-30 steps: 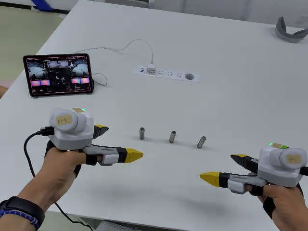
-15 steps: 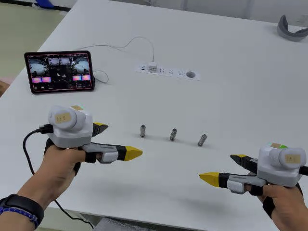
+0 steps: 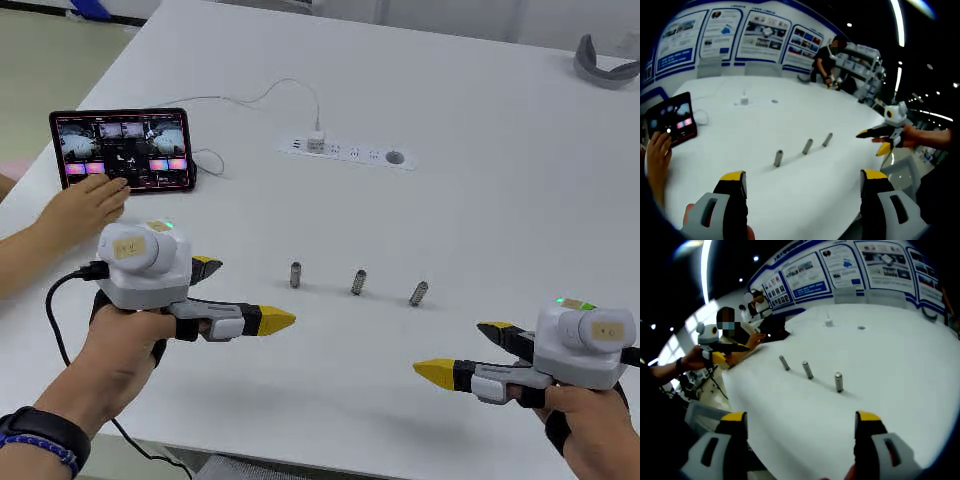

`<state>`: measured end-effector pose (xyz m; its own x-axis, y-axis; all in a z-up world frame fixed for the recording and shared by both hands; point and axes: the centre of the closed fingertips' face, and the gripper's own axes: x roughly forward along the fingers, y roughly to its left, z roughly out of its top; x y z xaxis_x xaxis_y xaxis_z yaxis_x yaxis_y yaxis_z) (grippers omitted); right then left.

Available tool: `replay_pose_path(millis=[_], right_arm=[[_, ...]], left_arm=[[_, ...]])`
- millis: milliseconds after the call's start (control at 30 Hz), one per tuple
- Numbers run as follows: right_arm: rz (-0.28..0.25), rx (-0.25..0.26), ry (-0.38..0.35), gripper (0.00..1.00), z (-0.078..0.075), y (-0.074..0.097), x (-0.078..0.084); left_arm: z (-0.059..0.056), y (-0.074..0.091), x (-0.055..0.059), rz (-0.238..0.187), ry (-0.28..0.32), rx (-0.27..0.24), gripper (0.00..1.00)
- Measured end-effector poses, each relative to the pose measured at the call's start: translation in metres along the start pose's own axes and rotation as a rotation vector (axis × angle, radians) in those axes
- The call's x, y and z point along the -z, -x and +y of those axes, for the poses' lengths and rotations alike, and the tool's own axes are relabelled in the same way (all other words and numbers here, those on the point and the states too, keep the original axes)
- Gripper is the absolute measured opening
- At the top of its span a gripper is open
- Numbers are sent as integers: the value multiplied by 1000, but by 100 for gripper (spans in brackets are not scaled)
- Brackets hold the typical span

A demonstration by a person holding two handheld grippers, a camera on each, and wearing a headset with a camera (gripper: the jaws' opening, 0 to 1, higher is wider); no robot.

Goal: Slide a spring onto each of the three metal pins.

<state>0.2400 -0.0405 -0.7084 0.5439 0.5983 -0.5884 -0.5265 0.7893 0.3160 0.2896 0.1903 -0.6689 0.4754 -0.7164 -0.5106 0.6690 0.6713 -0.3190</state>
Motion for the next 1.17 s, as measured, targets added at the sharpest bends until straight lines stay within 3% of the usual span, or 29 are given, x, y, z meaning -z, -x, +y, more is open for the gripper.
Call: replay_pose_path(millis=[1167], right_arm=[[-3, 1, -4, 90, -1, 0, -2]], left_arm=[[0, 1, 3, 9, -3, 4, 95]])
